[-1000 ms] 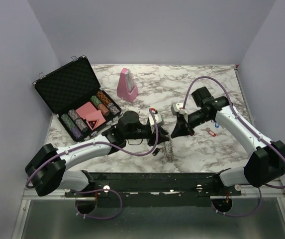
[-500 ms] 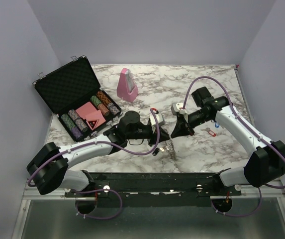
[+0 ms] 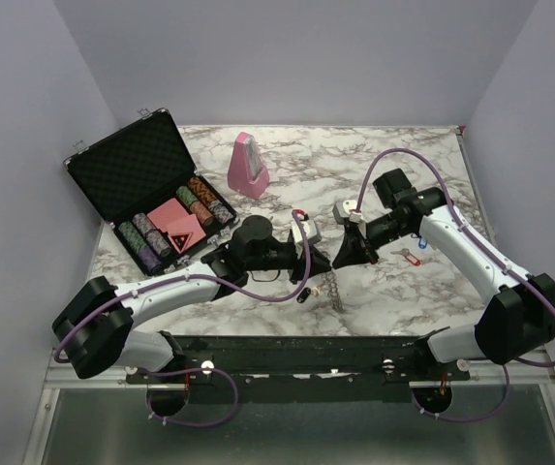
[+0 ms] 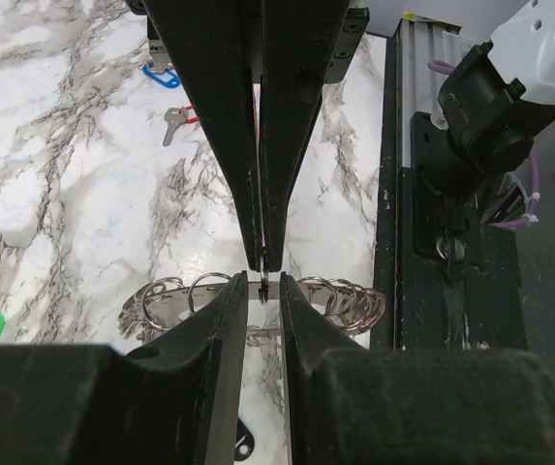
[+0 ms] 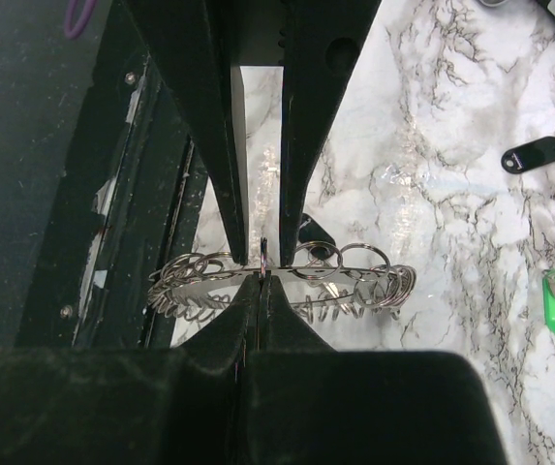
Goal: Put the keys on the keyring
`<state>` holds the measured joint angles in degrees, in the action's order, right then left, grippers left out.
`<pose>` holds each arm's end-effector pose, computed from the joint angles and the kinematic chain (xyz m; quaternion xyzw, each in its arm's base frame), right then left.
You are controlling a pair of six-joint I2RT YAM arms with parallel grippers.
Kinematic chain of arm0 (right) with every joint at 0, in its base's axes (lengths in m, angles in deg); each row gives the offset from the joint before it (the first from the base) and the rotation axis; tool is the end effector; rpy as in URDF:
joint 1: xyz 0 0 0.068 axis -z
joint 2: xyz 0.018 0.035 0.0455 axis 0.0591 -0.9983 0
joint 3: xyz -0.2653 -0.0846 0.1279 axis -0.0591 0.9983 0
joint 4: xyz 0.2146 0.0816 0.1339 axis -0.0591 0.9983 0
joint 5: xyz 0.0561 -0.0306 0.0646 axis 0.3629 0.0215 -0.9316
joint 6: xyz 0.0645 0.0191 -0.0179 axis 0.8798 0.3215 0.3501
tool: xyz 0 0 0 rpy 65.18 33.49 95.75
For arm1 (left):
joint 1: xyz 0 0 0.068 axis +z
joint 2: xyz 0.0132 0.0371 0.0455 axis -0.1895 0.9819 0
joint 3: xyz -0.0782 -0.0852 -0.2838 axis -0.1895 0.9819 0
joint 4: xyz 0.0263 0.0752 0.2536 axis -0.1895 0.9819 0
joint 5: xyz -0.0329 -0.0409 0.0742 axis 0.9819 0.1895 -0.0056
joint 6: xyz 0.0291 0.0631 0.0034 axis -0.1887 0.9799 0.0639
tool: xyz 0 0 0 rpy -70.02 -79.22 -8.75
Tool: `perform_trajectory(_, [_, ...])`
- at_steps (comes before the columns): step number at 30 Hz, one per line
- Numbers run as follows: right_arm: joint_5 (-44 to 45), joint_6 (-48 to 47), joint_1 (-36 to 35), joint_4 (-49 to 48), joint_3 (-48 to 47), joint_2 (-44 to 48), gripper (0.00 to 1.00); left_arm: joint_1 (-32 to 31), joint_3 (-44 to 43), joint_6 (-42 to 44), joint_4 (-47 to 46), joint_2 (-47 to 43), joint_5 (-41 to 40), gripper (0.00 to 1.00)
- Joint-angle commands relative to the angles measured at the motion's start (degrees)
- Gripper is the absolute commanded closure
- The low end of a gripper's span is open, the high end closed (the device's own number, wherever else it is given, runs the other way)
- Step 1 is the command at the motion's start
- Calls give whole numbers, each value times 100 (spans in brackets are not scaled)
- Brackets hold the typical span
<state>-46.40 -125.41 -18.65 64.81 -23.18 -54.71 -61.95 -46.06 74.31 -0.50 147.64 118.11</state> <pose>0.2141 0.1406 0.3101 -0.6364 0.5672 0.4330 0.2929 0.1697 -0.2571 0.2886 0.4459 0.6206 -0.4764 0.4347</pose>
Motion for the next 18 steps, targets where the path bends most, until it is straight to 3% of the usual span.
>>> perform_trajectory(1, [-111,-31,-2,108,-140,115,100,-22,-102,-63,-193,-1,84,74])
perform_trajectory(9, [-120,-23,7,108,-140,106,100,-22,-138,-64,-141,70,128,86])
perform_trajectory(12, [-137,-23,-2,100,-140,106,100,-22,-146,-72,-141,79,145,100])
perform_trajectory(16, [-172,-14,-2,100,-131,106,99,-39,-120,-72,-202,70,93,100])
perform_trajectory(18, [-216,-14,-2,108,-131,106,92,-65,2,-81,-342,0,-82,100])
